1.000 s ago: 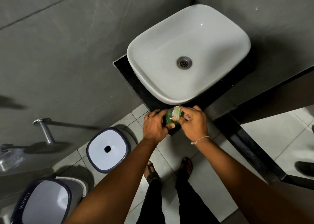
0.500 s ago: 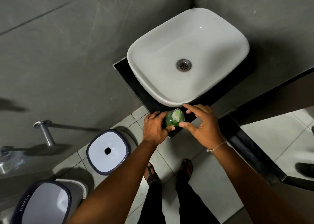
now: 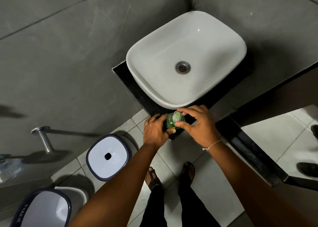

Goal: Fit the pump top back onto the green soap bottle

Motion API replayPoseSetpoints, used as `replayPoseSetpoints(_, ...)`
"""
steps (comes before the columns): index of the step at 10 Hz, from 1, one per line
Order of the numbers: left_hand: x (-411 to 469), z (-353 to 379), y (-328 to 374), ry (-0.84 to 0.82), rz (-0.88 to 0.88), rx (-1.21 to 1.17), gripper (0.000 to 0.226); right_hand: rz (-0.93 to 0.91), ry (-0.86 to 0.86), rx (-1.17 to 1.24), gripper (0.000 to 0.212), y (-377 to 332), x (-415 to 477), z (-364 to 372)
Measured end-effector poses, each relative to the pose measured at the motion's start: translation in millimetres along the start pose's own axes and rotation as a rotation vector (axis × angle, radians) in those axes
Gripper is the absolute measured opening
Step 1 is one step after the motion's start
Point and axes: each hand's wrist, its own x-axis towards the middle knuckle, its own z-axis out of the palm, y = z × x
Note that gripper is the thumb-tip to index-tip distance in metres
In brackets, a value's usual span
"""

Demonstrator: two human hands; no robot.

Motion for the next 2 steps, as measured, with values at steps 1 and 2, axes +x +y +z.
replayPoseSetpoints(1,4.4,-0.2,-0.4,-0.018,0.005,0.020,0.081,0.012,0.013,0.004,0.056,1.6,-3.2,-4.1)
replayPoseSetpoints(2,-1.0,-2.7,0.6,-0.084,-0.027,0.057,0.098,0.077,0.085,-0.008,0.051,2.8,-10.2,-9.9)
